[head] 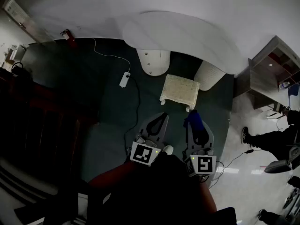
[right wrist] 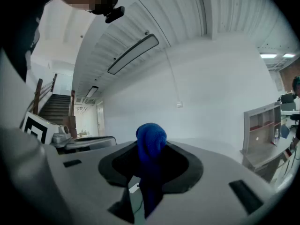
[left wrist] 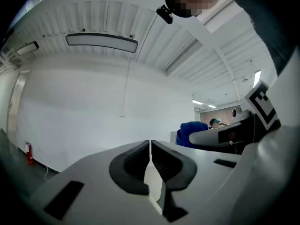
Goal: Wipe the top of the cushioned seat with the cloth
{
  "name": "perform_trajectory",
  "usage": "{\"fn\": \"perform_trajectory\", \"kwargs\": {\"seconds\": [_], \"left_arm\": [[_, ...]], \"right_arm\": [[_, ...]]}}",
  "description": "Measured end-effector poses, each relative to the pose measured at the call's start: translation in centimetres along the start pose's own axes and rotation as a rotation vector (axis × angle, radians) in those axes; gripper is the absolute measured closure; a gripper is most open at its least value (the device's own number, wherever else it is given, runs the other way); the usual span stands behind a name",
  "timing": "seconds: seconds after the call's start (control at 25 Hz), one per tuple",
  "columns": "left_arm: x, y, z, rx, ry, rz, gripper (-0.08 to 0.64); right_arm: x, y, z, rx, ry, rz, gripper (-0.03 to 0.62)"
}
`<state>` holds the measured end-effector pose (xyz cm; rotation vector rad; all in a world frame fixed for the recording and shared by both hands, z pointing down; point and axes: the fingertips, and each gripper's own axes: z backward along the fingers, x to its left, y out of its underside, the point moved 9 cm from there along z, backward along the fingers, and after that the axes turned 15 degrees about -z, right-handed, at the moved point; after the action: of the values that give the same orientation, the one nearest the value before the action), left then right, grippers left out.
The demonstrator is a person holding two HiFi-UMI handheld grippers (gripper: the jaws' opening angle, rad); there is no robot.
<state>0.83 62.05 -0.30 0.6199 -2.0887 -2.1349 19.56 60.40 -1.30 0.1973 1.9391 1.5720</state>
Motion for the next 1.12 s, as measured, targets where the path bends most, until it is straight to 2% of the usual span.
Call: {"fn": "perform_trajectory", "kwargs": {"seconds": [0.24, 0.4, 0.56, 0.88, 1.12], "left_arm": [[-1.1, 1.1, -0.8, 0.019, -0.048, 0.005, 0.537], [0.1, 2.1, -1.6, 0.065, -0.035, -0.011, 0.537], [1.5, 3.6, -4.5, 0.069, -0.025, -0.013, 0.536], [5.4, 6.4, -11.6, 0.081, 0.054, 0.055, 0.537], [11.5, 6.6, -17.9, 0.071, 0.048, 0.054, 0.537]], "right_arm": [[-1.4, -0.4, 0.6, -0.026, -0.083, 0.083, 0.436], [-2.4, 0.2, -0.1, -0.001, -0.089, 0.005, 0.430], [-4.6, 0.7, -2.2, 0.014, -0.061, -0.040, 0.430], [-6.9, -0.3, -10.4, 0.053, 0.014, -0.004, 0.430], [-7.3, -2.4, -19.1, 0.029, 0.032, -0.071, 0.430]]}}
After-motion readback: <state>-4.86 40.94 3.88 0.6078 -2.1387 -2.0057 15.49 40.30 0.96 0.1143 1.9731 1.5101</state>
